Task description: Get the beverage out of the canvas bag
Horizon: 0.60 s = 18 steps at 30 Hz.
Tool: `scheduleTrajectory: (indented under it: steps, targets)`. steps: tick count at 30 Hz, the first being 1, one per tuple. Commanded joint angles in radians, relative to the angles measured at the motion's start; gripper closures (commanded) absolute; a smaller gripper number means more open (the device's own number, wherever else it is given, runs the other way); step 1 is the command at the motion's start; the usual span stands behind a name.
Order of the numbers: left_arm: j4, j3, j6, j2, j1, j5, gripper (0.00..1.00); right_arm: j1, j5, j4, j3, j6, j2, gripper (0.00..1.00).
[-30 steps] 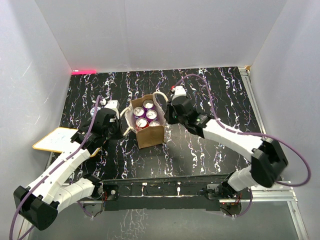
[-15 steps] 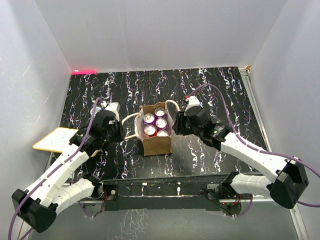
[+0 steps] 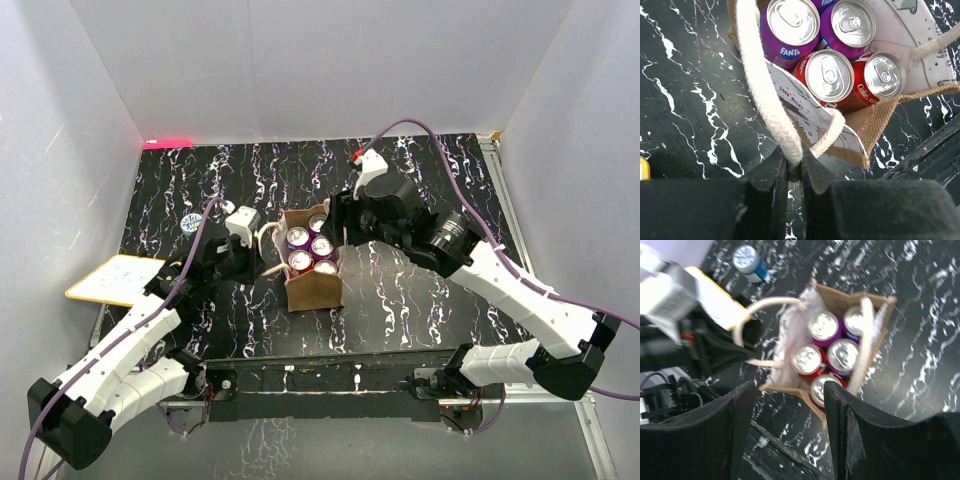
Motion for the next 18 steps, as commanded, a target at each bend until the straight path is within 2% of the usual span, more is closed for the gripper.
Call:
scheduleTrajectory:
  steps: [1, 6, 18]
  targets:
    - [0.026, -0.003, 0.037, 0.016, 0.001, 0.056, 1.0, 0.043, -0.041, 0.038, 0.151, -0.041, 0.09, 0.4]
    - [0.028, -0.008, 0.037, -0.009, 0.001, 0.026, 1.0, 0.056, -0.088, 0.062, 0.166, -0.035, 0.212, 0.4]
    - [0.006, -0.002, 0.04, -0.053, 0.001, -0.051, 1.0, 0.071, -0.01, 0.019, 0.153, -0.031, 0.421, 0.43]
